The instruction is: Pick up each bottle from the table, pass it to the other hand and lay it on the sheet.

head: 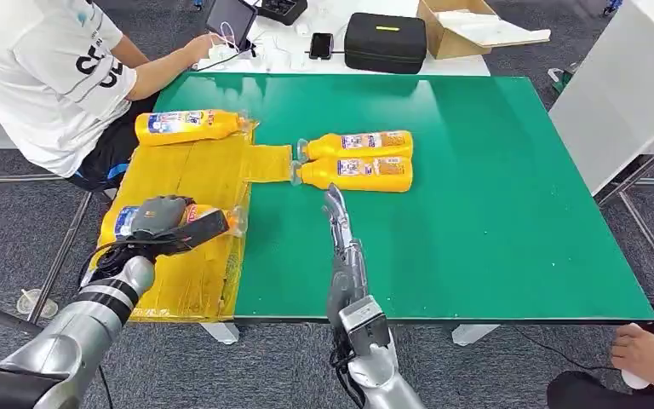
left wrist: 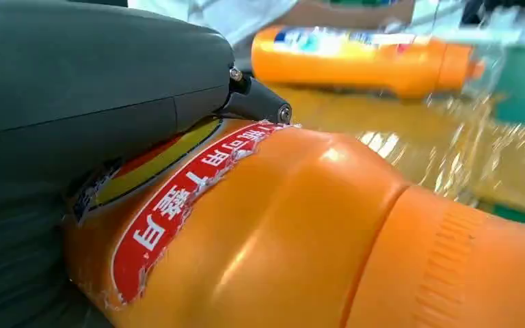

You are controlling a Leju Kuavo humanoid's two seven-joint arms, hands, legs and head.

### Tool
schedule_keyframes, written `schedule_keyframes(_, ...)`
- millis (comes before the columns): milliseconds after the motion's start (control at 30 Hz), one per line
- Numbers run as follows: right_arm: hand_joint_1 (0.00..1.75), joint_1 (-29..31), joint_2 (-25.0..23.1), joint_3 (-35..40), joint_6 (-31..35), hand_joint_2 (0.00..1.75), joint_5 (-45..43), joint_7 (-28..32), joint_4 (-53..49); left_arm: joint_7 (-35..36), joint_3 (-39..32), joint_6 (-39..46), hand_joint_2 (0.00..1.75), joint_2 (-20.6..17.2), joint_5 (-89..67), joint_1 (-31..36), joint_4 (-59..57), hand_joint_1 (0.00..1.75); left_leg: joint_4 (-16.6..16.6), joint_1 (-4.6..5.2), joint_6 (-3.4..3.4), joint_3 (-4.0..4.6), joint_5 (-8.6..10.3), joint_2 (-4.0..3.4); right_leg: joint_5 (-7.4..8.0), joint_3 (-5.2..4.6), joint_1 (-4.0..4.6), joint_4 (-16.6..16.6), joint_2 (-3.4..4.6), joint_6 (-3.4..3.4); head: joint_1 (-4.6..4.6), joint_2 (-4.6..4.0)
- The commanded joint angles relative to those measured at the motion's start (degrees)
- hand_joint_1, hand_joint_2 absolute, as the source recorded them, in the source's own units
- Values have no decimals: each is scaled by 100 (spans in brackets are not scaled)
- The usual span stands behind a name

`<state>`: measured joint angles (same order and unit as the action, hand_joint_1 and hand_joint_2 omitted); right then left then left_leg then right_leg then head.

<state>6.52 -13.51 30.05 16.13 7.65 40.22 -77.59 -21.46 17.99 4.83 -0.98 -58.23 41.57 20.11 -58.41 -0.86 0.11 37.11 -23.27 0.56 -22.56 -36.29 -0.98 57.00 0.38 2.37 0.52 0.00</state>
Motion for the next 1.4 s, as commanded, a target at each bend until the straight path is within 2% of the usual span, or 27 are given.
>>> schedule_keyframes(33,0,258,29,28,-62,0,-18,-22,592,124,-66,-295,175,-112,-10,355,-545,175,0,-3,2,-13,-4,-9,-1,12,5,-3,4,-7,0,0)
schedule_keyframes(67,0,258,29,28,-62,0,-18,-22,592,124,-66,-295,175,-112,-10,355,-545,175,-2,-8,4,-41,-16,-15,-10,40,12,-3,4,-15,0,0)
schedule_keyframes(100,0,264,16,26,-90,0,-15,-22,670,160,-93,-345,175,-104,8,323,-544,175,-1,-5,2,-14,-5,-8,-2,14,8,-3,2,-8,0,0)
schedule_keyframes(167,0,271,-9,13,-104,0,-1,-22,785,214,-148,-421,175,-112,42,250,-545,175,1,-5,3,-25,-8,-12,-3,23,8,-5,5,-10,2,0)
schedule_keyframes(200,0,275,-23,-3,-122,0,-22,-22,834,227,-143,-446,175,-111,31,213,-554,164,2,-4,3,-19,-6,-11,-1,19,6,-5,6,-8,0,0)
schedule_keyframes(233,0,274,-32,-9,-135,0,-31,-22,868,252,-144,-434,175,-110,26,152,-557,99,2,-6,4,-34,-12,-17,-5,32,10,-7,9,-12,0,0)
schedule_keyframes(267,0,298,-49,-36,-147,0,-30,-22,939,238,-203,-487,175,-95,75,99,-541,10,3,-4,3,-27,-9,-16,-3,25,7,-7,9,-9,2,0)
schedule_keyframes(300,0,303,-61,-52,-171,0,-39,-22,997,199,-279,-526,175,-84,150,44,-539,0,4,-3,3,-21,-6,-15,0,19,5,-7,9,-7,2,0)
schedule_keyframes(433,0,351,-124,-129,-270,0,-60,-22,1206,-123,-480,-850,175,-79,360,-137,-512,0,8,-3,4,-42,-12,-26,-3,38,7,-12,18,-11,2,0)
schedule_keyframes(467,0,358,-130,-141,-272,0,-61,-22,1236,-168,-502,-913,0,-84,388,-147,-515,0,7,-1,4,-30,-8,-22,-1,26,4,-10,14,-8,2,0)
schedule_keyframes(667,0,442,-177,-280,-403,0,-168,-22,1435,-697,-695,-1963,0,-204,740,-226,-477,0,13,1,4,-46,-8,-21,-1,41,2,-12,16,-10,4,0)
schedule_keyframes(700,0,461,-189,-309,-394,175,-183,-22,1499,-787,-732,-2108,0,-213,813,-236,-474,0,11,0,3,-42,-6,-16,-1,39,2,-10,13,-9,2,0)
schedule_keyframes(867,0,459,-203,-363,-416,175,-226,-22,1553,-1021,-975,-2330,0,-198,1142,-291,-412,0,14,1,2,-63,-5,-14,0,61,1,-11,13,-10,2,0)
schedule_keyframes(1067,0,397,-221,-411,-388,175,-148,-22,1581,-1425,-1786,-1757,0,157,2058,-464,-99,0,21,0,5,-83,-5,-14,-1,81,4,-20,10,-15,2,0)
schedule_keyframes(1100,0,389,-241,-440,-368,175,-115,-22,1608,-1515,-2079,-1507,0,261,2362,-491,-1,0,13,2,3,-67,-3,1,-4,67,0,-10,-1,-8,2,0)
schedule_keyframes(1133,0,354,-280,-483,-365,175,-60,-22,1620,-1810,-2650,-545,0,509,2993,-556,295,0,13,-2,4,-71,-5,-3,-3,71,5,-14,1,-11,2,0)
schedule_keyframes(1167,0,344,-287,-479,-368,175,-56,-22,1614,-1779,-2641,-510,0,549,2993,-521,311,0,12,1,4,-66,-3,10,-7,70,2,-11,-12,-9,0,0)
schedule_keyframes(1233,0,309,-301,-467,-335,175,2,-62,1579,-1854,-2901,756,0,710,3231,-606,727,0,8,-6,6,-69,-7,16,-10,77,10,-13,-21,-13,0,0)
schedule_keyframes(1267,0,288,-329,-463,-307,175,37,-94,1583,-1854,-2793,1731,0,813,3435,-847,1575,0,5,-1,5,-58,-4,15,-9,62,4,-6,-18,-9,2,0)
schedule_keyframes(1300,0,273,-354,-432,-277,175,70,-120,1602,-1854,-2773,1959,0,825,3654,-888,1843,0,0,-6,4,-47,-6,13,-9,51,9,-5,-19,-9,0,2)
schedule_keyframes(1333,0,276,-369,-391,-198,175,134,-171,1658,-1854,-2618,2599,0,807,4193,-1007,2351,0,4,-1,3,-37,0,14,-5,39,3,-4,-19,-6,0,0)
schedule_keyframes(1400,0,282,-377,-358,-172,175,154,-177,1729,-1854,-2384,2904,0,723,4358,-1066,2619,0,1,-5,1,-37,-8,-7,-4,33,8,-5,-1,-8,0,0)
